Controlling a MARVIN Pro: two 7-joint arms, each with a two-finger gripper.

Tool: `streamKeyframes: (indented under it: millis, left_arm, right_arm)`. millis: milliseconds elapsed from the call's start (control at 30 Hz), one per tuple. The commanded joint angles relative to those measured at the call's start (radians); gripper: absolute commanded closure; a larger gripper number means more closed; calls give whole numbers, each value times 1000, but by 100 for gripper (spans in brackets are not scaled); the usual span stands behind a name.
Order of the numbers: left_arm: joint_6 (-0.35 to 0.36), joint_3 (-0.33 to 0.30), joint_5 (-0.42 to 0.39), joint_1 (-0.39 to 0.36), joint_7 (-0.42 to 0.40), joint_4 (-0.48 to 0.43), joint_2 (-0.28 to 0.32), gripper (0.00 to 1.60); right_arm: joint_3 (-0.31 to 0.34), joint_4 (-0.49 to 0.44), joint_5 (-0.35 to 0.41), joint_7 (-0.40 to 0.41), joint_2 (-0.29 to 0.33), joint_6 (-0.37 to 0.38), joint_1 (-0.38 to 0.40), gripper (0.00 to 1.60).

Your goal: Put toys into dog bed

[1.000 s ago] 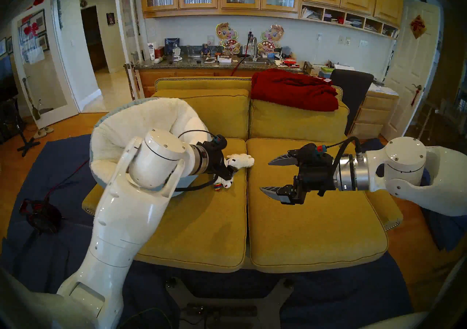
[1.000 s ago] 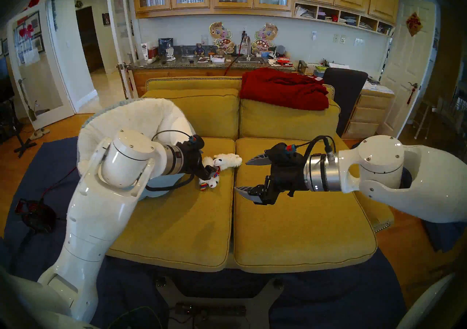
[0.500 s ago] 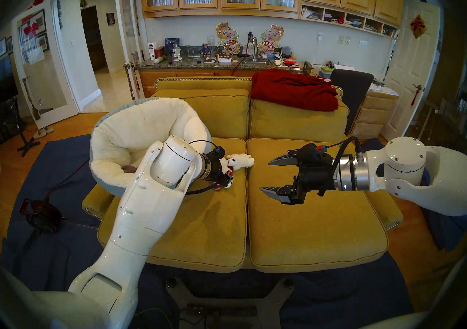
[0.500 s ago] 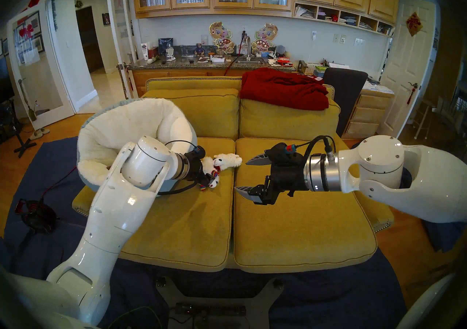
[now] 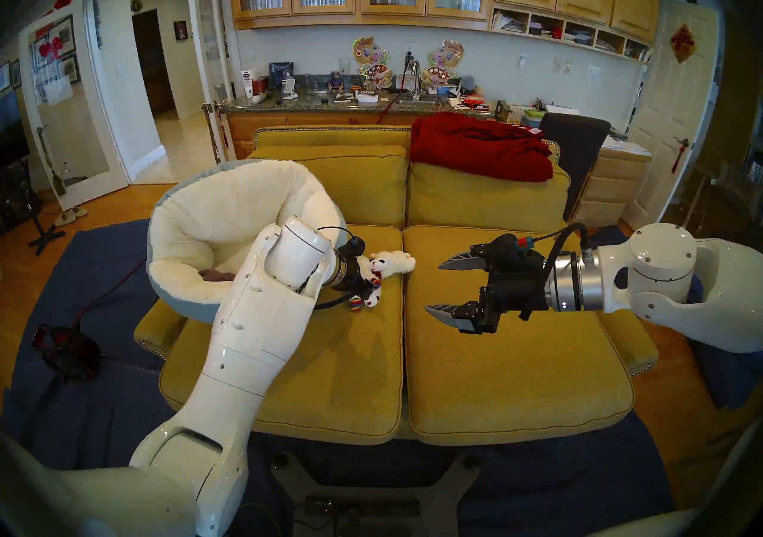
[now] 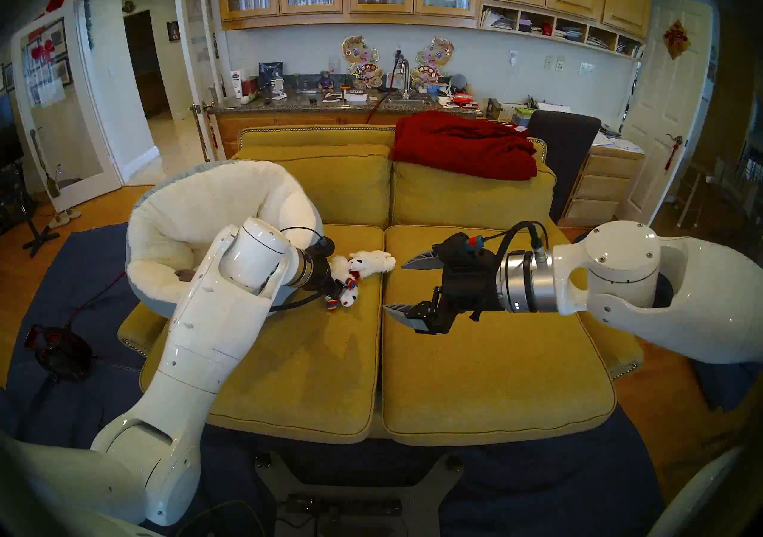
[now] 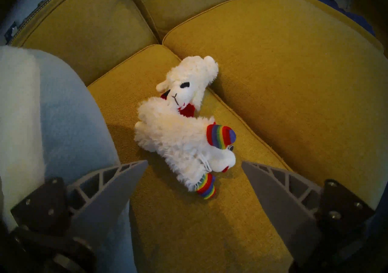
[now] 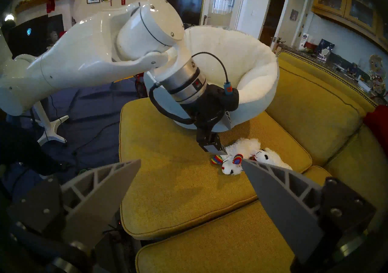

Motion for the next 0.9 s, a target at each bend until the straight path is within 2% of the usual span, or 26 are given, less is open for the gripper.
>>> streamKeyframes:
  millis: [0, 133, 433, 467, 500, 867]
  left_arm:
    - [-2, -13, 46, -69, -24, 5, -64, 0]
    - [-2, -12, 69, -55, -32, -21, -80, 0]
    - [-2, 3, 95, 5, -61, -166, -102, 0]
    - [-2, 4, 99, -2, -63, -152, -109, 0]
    - [-2, 0, 109, 15, -65, -176, -116, 0]
    - [-2, -23, 223, -16, -51, -71, -215, 0]
  right_arm:
    - [21, 1, 0, -2, -2, -11, 22, 0]
    - [21, 1, 0, -2, -2, -11, 22, 0]
    - [20, 1, 0, -2, -2, -10, 22, 0]
    - [20, 1, 0, -2, -2, -10, 22, 0]
    - [21, 1, 0, -2, -2, -11, 22, 0]
    - [20, 1, 0, -2, -2, -12, 23, 0]
